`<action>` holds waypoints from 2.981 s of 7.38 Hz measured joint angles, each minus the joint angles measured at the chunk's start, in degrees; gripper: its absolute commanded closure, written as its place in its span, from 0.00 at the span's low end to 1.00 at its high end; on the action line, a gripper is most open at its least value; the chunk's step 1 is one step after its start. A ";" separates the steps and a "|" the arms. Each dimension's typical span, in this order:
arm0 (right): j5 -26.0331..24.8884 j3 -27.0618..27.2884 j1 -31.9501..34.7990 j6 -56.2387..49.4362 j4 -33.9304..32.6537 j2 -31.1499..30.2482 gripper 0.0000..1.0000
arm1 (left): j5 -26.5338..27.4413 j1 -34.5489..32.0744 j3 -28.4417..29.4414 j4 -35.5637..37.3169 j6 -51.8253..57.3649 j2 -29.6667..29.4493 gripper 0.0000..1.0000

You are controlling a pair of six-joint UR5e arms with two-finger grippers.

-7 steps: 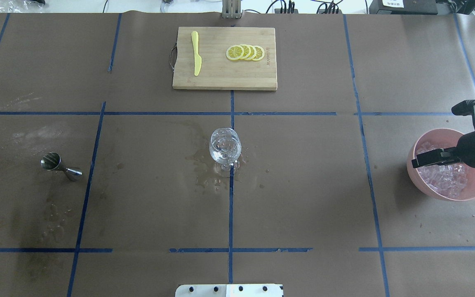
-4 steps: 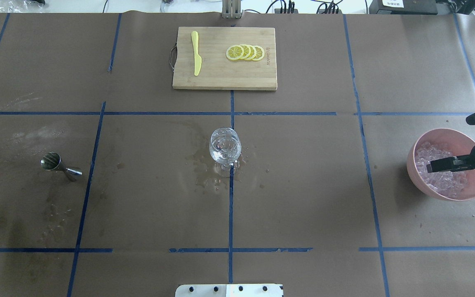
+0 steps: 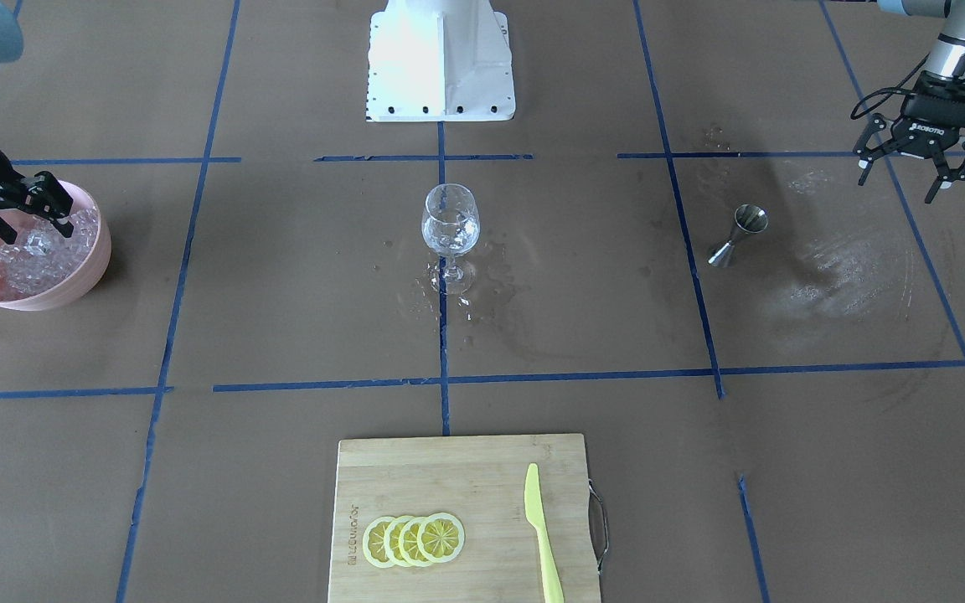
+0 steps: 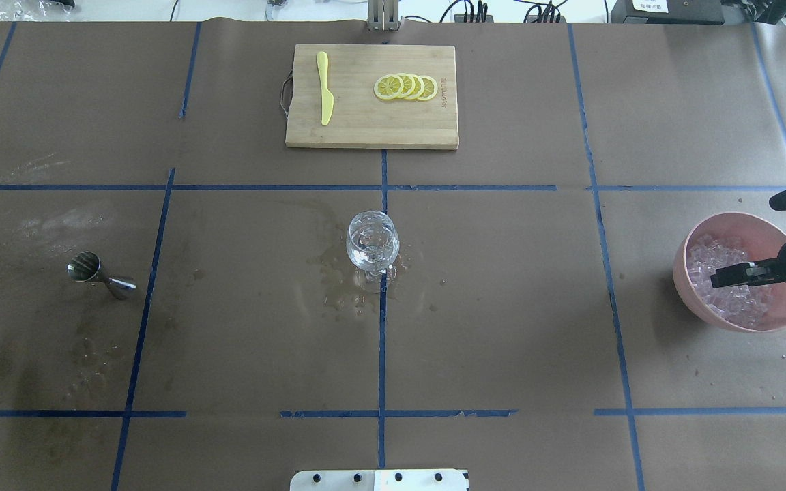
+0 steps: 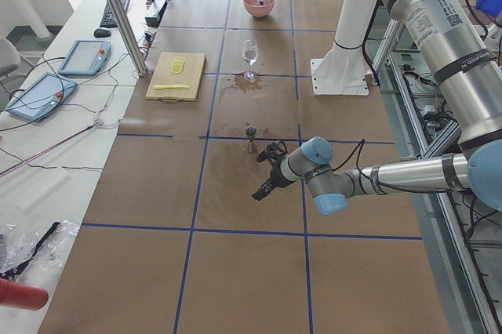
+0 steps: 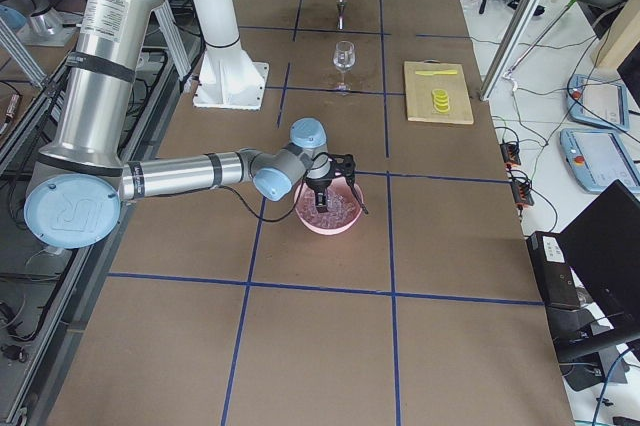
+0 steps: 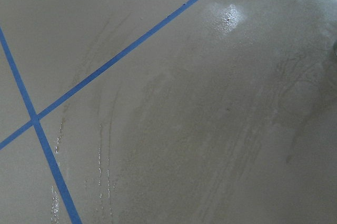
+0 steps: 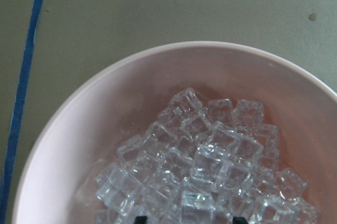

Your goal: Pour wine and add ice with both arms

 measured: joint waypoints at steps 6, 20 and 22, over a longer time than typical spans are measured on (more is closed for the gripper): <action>6.76 8.61 5.66 1.09 -3.66 2.83 1.00 | -0.02 -0.87 0.18 -0.35 0.30 0.16 0.00; -24.18 3.60 -25.65 48.63 -27.70 53.27 0.00 | -28.79 -32.97 6.89 7.78 9.55 -6.60 0.00; -24.55 3.69 -25.22 48.28 -27.88 52.86 0.00 | -28.73 -33.10 7.03 7.76 9.55 -6.58 0.00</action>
